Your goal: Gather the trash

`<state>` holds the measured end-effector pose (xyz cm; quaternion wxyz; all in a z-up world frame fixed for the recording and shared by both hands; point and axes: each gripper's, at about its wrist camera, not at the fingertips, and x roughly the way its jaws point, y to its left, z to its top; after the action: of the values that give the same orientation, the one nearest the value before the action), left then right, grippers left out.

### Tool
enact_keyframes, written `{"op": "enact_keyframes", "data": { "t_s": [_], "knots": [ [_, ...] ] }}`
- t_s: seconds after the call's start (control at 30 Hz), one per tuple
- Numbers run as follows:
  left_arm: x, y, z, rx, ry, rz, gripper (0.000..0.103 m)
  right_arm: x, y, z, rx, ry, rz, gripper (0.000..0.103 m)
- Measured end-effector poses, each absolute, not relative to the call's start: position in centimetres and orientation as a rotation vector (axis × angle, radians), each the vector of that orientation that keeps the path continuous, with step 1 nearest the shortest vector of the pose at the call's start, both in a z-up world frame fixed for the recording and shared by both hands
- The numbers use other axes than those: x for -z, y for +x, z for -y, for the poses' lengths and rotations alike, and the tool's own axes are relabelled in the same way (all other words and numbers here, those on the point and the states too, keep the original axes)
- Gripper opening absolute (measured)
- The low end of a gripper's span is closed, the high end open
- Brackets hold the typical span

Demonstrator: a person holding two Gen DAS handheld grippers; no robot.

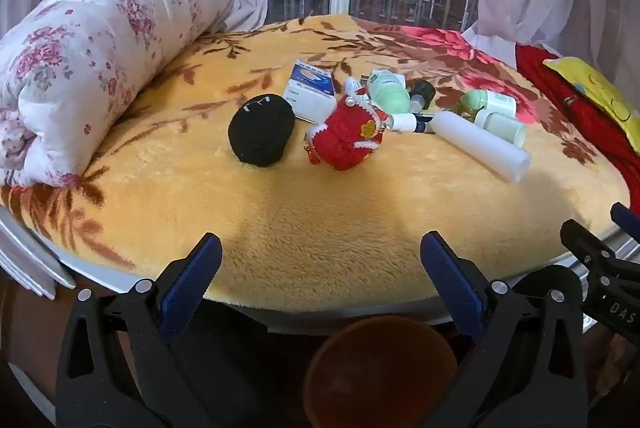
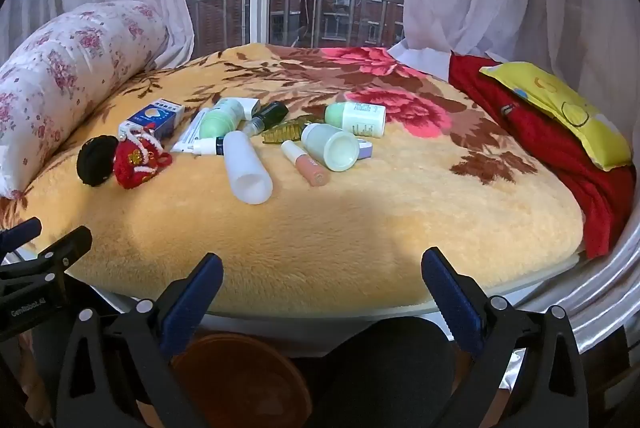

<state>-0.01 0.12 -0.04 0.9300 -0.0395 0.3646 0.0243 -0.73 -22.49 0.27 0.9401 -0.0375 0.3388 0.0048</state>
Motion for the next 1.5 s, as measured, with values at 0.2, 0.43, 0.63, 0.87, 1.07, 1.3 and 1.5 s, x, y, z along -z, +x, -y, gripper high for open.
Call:
{"op": "enact_keyframes", "data": {
  "t_s": [0.2,0.43,0.63,0.87,1.07,1.3,1.5],
  "knots": [
    [0.16,-0.23,0.63,-0.052,-0.058,-0.755,0.097,-0.03,-0.47,22.21,-0.007,-0.074,-0.7,0.098],
    [0.65,0.28,0.63,-0.038,-0.06,-0.769,0.097,0.15,-0.39,22.14,-0.016,-0.096,-0.708,0.098],
    [0.74,0.21,0.56,-0.032,-0.064,-0.773,0.097,0.1,-0.34,22.13,-0.013,-0.092,-0.713,0.098],
    [0.69,0.17,0.44,-0.032,-0.066,-0.777,0.097,0.32,-0.28,22.68,-0.01,-0.074,-0.718,0.098],
    [0.7,0.13,0.39,-0.03,-0.064,-0.778,0.097,0.35,-0.33,22.7,-0.01,-0.075,-0.717,0.098],
    [0.84,-0.18,0.45,-0.036,-0.06,-0.783,0.097,0.33,-0.39,22.65,-0.01,-0.075,-0.718,0.098],
    [0.95,-0.29,0.4,-0.035,-0.066,-0.784,0.097,0.4,-0.43,22.67,-0.009,-0.075,-0.721,0.098]
  ]
}}
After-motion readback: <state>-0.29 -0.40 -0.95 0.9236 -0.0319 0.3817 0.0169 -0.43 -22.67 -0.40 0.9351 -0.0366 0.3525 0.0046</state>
